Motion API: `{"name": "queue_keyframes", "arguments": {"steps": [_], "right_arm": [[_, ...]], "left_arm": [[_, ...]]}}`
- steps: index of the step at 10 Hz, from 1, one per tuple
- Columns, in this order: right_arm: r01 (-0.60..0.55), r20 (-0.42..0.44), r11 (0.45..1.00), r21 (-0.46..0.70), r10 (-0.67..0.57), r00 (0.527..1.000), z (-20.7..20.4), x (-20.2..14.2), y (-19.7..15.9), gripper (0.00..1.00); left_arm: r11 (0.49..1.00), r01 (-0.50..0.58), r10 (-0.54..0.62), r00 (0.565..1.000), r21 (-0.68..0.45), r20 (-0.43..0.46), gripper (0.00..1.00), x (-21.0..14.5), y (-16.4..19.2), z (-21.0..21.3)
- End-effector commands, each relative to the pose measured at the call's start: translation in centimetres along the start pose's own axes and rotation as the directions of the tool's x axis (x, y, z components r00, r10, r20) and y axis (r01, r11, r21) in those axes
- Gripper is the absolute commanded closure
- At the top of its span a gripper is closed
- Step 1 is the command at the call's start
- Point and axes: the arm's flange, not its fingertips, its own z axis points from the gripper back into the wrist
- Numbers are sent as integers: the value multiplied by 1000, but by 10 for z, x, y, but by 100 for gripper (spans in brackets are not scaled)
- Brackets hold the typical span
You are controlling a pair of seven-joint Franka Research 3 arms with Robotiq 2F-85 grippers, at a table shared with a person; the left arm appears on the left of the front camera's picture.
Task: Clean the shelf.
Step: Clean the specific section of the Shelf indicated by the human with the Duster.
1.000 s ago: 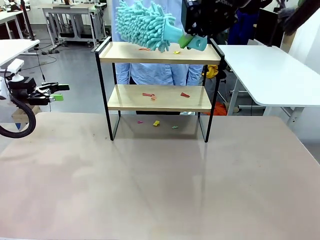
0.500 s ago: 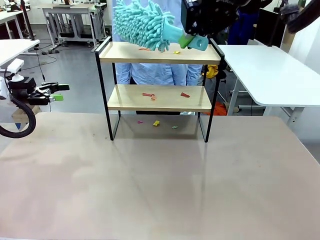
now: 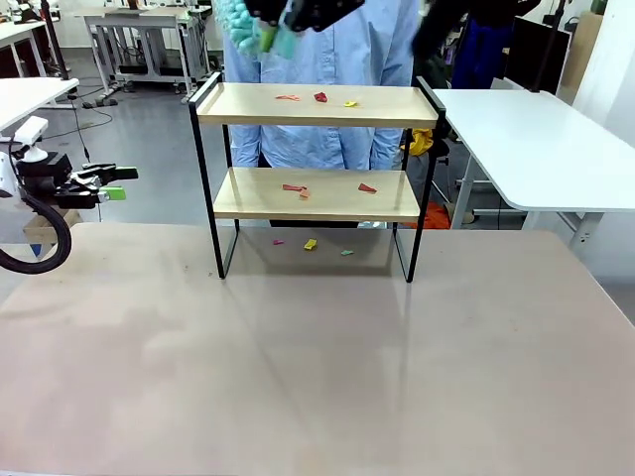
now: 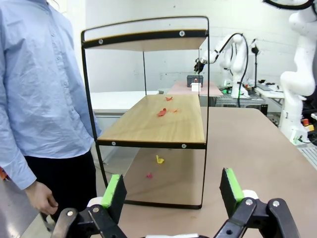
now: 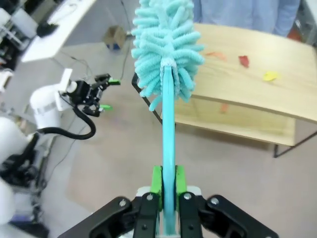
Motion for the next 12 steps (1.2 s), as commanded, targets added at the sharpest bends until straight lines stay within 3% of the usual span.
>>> {"name": "queue_keyframes", "arguments": {"steps": [1,5,10,12], "right_arm": [[15,-13,998,-60,-16,1000,-19,20,41,87],[48,-37,998,-50,-50,998,-44,15,53,87],[97,-114,989,-116,-110,987,-86,-4,38,87],[77,-105,997,-13,-78,991,-78,-8,39,87]], "left_arm": [[1000,0,0,1000,1,0,0,4,-1,1],[1000,0,0,1000,1,0,0,4,-1,1],[1000,0,0,1000,1,0,0,4,-1,1],[1000,0,0,1000,1,0,0,4,-1,1]]}}
